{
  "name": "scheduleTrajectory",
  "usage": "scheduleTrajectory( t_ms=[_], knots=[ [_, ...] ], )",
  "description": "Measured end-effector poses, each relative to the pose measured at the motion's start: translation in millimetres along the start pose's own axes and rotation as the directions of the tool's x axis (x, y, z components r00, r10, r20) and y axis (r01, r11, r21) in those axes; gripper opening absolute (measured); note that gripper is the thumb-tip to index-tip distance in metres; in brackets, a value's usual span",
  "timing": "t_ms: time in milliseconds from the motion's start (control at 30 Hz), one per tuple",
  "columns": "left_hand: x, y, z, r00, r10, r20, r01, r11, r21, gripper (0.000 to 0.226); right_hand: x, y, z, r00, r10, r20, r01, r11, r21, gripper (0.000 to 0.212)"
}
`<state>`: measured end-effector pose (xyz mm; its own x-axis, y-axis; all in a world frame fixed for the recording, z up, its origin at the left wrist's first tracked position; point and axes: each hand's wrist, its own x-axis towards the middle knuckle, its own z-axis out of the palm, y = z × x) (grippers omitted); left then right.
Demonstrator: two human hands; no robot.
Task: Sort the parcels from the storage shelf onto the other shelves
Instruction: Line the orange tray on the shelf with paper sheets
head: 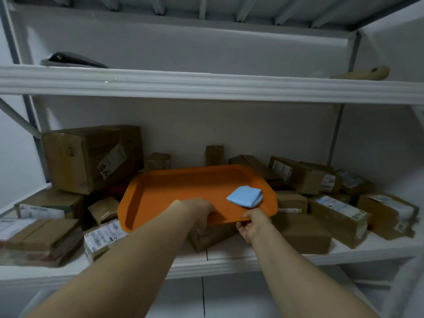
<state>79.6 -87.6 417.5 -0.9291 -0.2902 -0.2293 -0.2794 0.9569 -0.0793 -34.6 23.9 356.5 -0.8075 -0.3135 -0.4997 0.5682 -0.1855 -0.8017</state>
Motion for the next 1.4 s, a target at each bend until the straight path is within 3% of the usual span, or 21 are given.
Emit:
scheduleTrajectory(
  t_ms=[367, 467, 567, 633, 733, 767, 867, 933, 1000, 1100, 1200, 1267, 1333, 1400],
  knots=[
    [38, -6, 12, 0.992, -0.081, 0.100, 0.088, 0.994, -0.066, 0.078, 29, -8, 2, 0.984, 0.082, 0.156, -0.069, 0.994, -0.084, 0.033],
    [43, -1, 12, 0.991, -0.090, 0.094, 0.098, 0.991, -0.086, 0.074, 18, -20, -11, 0.963, 0.163, 0.213, -0.086, 0.939, -0.332, 0.020],
    [49, 3, 16, 0.990, -0.116, 0.084, 0.125, 0.987, -0.099, 0.072, 11, -36, -28, 0.968, 0.166, 0.189, 0.041, 0.639, -0.768, 0.045],
    [52, 5, 18, 0.990, -0.128, 0.055, 0.132, 0.988, -0.082, 0.069, 10, -47, -33, 0.972, 0.052, 0.228, 0.175, 0.481, -0.859, 0.047],
    [56, 9, 17, 0.992, -0.126, 0.030, 0.128, 0.989, -0.076, 0.073, 17, -60, -26, 0.928, -0.173, 0.329, 0.371, 0.401, -0.838, 0.037],
    [58, 10, 16, 0.991, -0.127, 0.027, 0.129, 0.988, -0.084, 0.074, 20, -64, -23, 0.898, -0.254, 0.359, 0.429, 0.326, -0.843, 0.032],
    [59, 13, 14, 0.992, -0.120, 0.028, 0.123, 0.984, -0.133, 0.067, 23, -71, -11, 0.762, -0.425, 0.488, 0.514, -0.060, -0.856, 0.023],
    [57, 15, 12, 0.992, -0.119, 0.044, 0.125, 0.971, -0.204, 0.055, 30, -72, -5, 0.730, -0.369, 0.575, 0.547, -0.188, -0.816, 0.040],
    [55, 16, 10, 0.988, -0.143, 0.054, 0.153, 0.929, -0.337, 0.050, 40, -70, 0, 0.742, -0.279, 0.609, 0.538, -0.294, -0.790, 0.065],
    [54, 12, 9, 0.980, -0.199, 0.012, 0.180, 0.854, -0.488, 0.048, 56, -63, 7, 0.760, -0.212, 0.614, 0.498, -0.416, -0.761, 0.058],
    [56, 9, 14, 0.966, -0.251, -0.053, 0.186, 0.826, -0.533, 0.052, 62, -60, 11, 0.751, -0.232, 0.618, 0.490, -0.431, -0.758, 0.038],
    [58, 11, 16, 0.957, -0.278, -0.087, 0.176, 0.790, -0.587, 0.059, 64, -61, 11, 0.720, -0.318, 0.617, 0.515, -0.352, -0.782, 0.032],
    [60, 14, 14, 0.938, -0.318, -0.140, 0.158, 0.748, -0.644, 0.067, 62, -63, 11, 0.645, -0.459, 0.611, 0.610, -0.171, -0.774, 0.027],
    [61, 17, 11, 0.898, -0.370, -0.236, 0.109, 0.709, -0.697, 0.070, 55, -65, 12, 0.613, -0.548, 0.570, 0.722, 0.095, -0.685, 0.025]
  ],
)
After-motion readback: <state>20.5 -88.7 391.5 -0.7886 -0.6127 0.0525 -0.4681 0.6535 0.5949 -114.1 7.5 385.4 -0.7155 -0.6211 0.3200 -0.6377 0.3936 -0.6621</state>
